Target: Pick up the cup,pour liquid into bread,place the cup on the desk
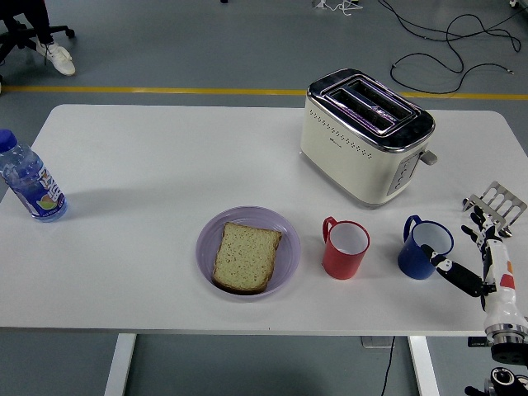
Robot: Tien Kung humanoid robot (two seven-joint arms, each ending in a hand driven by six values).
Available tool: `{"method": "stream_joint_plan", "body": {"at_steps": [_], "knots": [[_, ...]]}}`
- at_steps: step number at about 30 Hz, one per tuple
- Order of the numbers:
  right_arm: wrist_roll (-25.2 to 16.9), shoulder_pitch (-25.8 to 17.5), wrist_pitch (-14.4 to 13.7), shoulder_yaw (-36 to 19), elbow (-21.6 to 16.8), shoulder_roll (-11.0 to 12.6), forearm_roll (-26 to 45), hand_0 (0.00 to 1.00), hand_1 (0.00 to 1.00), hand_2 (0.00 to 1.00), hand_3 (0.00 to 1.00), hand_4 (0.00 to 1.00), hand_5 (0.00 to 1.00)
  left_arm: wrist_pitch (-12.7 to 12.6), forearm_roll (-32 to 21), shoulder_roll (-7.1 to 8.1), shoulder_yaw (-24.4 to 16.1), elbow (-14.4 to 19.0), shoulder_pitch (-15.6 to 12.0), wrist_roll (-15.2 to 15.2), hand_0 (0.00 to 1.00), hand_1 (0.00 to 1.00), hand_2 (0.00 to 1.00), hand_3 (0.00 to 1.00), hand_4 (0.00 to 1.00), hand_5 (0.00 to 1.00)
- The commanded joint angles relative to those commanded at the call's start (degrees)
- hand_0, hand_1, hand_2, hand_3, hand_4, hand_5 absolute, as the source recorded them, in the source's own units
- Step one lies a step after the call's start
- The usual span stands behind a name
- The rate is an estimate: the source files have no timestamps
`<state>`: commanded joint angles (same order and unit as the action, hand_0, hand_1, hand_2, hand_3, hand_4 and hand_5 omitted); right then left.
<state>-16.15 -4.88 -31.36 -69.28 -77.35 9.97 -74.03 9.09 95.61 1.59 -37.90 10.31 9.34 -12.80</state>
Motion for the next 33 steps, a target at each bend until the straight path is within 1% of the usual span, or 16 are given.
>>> {"method": "stream_joint_plan", "body": {"at_steps": [6,14,23,33], "knots": [[-0.1,0.7,-0.4,0.7,1.7,-0.2,-0.3,0.971,0.872,0.973,0.998,0.998,0.131,0.1,0.1,-0.05,0.0,0.0,0.0,0.0,0.648,0.688,0.706,0.590,0.299,0.880],[-0.4,1.9,-1.2,1.8,5.4,-0.9,-0.3,0.971,0.872,0.972,0.998,0.998,0.133,0.2,0.0,-0.07,0.2,0.0,-0.4,-0.1,0.649,0.688,0.707,0.590,0.299,0.882],[-0.6,3.0,-1.5,3.3,7.4,-1.4,0.4,0.972,0.867,0.971,0.998,0.998,0.135,0.5,0.8,-0.25,0.0,0.0,-0.8,-0.2,0.648,0.687,0.707,0.590,0.297,0.884],[-0.9,5.5,-2.4,4.0,10.4,-2.3,2.2,0.971,0.864,0.970,0.998,0.998,0.138,0.5,-0.5,-0.31,1.2,0.0,-0.7,0.0,0.648,0.688,0.707,0.590,0.296,0.882]]}}
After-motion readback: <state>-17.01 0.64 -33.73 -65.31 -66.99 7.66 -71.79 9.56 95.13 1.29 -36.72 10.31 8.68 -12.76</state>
